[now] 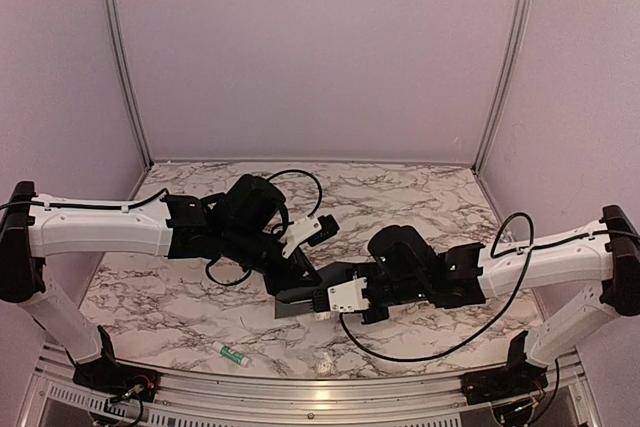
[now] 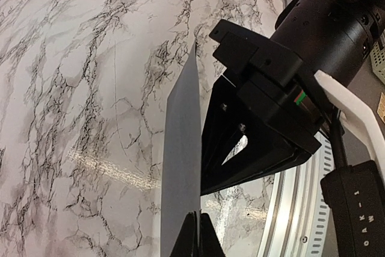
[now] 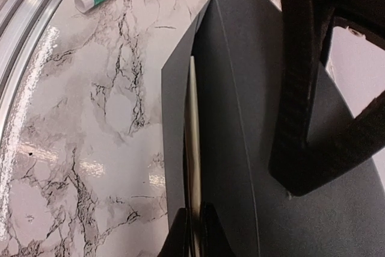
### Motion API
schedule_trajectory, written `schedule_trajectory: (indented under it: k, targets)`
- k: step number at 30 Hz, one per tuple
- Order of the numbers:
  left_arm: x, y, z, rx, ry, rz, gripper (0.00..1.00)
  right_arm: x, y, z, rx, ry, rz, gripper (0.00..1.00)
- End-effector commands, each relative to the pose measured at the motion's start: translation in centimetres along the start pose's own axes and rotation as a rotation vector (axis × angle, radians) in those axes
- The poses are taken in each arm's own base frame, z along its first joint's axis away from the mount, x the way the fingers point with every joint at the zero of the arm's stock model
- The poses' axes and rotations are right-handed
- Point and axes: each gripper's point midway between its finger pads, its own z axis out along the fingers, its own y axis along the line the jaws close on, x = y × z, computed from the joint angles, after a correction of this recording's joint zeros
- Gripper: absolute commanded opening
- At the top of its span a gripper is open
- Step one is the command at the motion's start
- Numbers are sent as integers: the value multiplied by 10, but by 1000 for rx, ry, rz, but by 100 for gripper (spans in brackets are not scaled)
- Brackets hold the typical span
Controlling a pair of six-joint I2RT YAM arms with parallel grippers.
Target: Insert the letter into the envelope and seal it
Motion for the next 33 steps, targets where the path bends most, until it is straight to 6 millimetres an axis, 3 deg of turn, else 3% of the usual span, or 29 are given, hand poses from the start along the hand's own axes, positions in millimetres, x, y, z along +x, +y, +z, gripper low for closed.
schedule_trajectory:
  k: [1,9,15,23,28,33]
  targets:
    - [-27,-1,-6,0,-73,26,0,-20,-1,9,-36,-44,10,6]
    - [-25,1,-5,-10,-69,22,0,-16,-3,14,-36,-12,27,9]
    - [-24,4,-5,-24,-65,20,0,-23,-22,-11,46,-17,44,15]
    - [-27,5,-6,-34,-73,5,0,-34,-47,-60,204,-74,76,46]
    - [-34,12,-5,-64,-97,-62,0,-37,-60,-82,324,-157,176,80]
    - [-46,19,-2,-92,-156,-161,0,-29,-88,-111,531,-238,392,90]
